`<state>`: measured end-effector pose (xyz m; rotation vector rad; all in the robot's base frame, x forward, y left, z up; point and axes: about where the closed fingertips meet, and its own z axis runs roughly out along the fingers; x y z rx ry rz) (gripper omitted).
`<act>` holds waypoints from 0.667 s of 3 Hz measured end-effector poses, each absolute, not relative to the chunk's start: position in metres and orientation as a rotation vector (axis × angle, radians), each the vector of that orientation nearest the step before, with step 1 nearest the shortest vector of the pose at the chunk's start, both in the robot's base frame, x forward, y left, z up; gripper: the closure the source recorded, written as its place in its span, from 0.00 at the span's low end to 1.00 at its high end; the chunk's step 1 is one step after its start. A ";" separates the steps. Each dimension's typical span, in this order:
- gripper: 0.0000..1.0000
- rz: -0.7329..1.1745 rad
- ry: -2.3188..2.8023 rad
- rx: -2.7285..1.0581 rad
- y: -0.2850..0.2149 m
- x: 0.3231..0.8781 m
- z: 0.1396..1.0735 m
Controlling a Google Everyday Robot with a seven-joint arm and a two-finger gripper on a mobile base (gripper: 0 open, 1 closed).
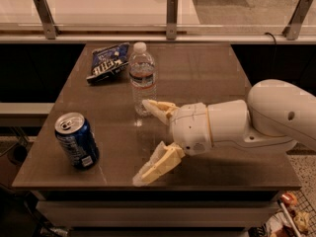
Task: Pick pepsi can
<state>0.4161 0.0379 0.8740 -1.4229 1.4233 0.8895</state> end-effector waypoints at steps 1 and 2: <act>0.00 0.906 1.398 -1.397 0.051 0.409 0.875; 0.00 0.941 1.366 -1.355 0.067 0.408 0.872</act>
Offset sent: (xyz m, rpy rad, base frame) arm -0.0034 0.0431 -0.0086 0.1687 0.0110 -0.0112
